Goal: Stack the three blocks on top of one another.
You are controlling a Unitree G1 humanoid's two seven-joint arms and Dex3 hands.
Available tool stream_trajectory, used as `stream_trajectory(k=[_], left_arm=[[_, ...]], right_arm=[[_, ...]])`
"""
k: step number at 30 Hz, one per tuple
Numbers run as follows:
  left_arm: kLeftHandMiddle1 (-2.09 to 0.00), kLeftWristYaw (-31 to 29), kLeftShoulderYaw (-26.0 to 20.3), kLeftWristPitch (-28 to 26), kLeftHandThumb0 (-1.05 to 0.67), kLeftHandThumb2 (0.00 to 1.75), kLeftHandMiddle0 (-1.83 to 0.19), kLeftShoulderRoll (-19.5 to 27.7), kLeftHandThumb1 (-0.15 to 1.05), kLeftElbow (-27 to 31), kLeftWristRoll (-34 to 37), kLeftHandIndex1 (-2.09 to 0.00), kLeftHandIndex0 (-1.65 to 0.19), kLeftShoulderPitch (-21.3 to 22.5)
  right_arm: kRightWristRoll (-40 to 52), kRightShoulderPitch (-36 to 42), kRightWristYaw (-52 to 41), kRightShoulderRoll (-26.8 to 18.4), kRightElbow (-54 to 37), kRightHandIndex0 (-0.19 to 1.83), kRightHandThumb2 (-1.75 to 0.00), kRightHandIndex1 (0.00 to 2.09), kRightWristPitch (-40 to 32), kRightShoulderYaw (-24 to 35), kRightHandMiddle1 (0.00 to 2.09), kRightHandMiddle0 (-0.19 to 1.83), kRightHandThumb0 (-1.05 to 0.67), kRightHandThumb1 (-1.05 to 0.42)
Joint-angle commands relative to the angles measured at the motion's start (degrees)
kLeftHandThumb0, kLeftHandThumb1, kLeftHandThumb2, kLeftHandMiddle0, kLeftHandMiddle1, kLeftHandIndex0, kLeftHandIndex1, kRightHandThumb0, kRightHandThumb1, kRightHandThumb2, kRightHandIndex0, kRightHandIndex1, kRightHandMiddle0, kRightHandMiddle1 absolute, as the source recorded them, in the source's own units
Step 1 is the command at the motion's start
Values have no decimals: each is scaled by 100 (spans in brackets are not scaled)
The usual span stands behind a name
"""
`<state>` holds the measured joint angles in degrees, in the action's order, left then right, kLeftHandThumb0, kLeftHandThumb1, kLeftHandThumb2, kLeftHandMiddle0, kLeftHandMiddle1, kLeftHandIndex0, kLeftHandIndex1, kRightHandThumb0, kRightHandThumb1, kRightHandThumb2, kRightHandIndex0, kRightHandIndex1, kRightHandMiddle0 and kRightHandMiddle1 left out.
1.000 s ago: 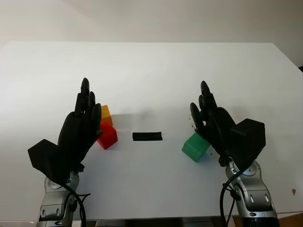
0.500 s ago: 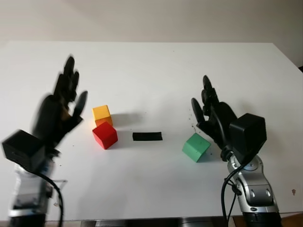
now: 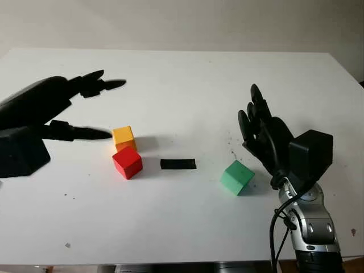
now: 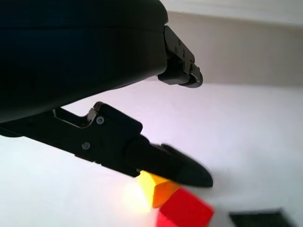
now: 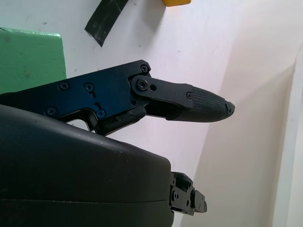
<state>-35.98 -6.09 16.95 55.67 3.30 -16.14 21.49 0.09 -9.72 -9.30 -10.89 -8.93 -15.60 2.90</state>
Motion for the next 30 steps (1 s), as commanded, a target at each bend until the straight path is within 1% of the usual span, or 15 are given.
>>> stream_trajectory(k=[1,3,7,11,14,18,20,26,30], left_arm=[[-3,-71,253,260,-64,3,8,225,85,-58,-286,-6,-33,269],[-3,-74,419,547,-64,3,9,277,83,-149,-489,-7,-34,407],[-4,-168,681,943,-64,4,11,263,81,-311,-593,-7,-38,587],[-4,-210,890,1255,-65,5,14,259,82,-435,-792,-7,-38,708],[-4,-218,996,1379,-67,6,15,248,83,-462,-943,-6,-38,761],[-5,2,1035,1643,-67,6,15,175,83,-559,-1067,-7,-41,718],[-5,67,1062,1689,-67,6,14,163,84,-564,-1163,-7,-42,689],[-4,437,1297,1963,-70,7,17,93,88,-781,-1727,-5,-40,706],[-7,659,1362,2137,-65,6,13,27,89,-977,-1777,-7,-43,647]], right_arm=[[-42,30,10,-76,-146,-19,-61,3,-36,-24,5,-17,-71,-105],[-52,46,6,-71,-192,-19,-62,3,-85,-35,5,-17,-70,-105],[-109,80,14,-87,-257,-19,-62,2,-174,-72,5,-17,-71,-105],[-186,93,11,-101,-250,-19,-62,2,-165,-109,5,-17,-71,-105],[-233,94,15,-91,-231,-19,-63,2,-138,-130,5,-17,-73,-105],[-254,100,24,-76,-204,-19,-63,3,-63,-149,5,-17,-72,-105],[-264,97,38,-68,-191,-19,-63,3,-52,-151,6,-16,-73,-105],[-282,88,39,-73,-201,-19,-63,4,-69,-158,6,-16,-74,-105],[-238,80,28,-58,-188,-19,-62,4,-57,-141,6,-16,-73,-105]])
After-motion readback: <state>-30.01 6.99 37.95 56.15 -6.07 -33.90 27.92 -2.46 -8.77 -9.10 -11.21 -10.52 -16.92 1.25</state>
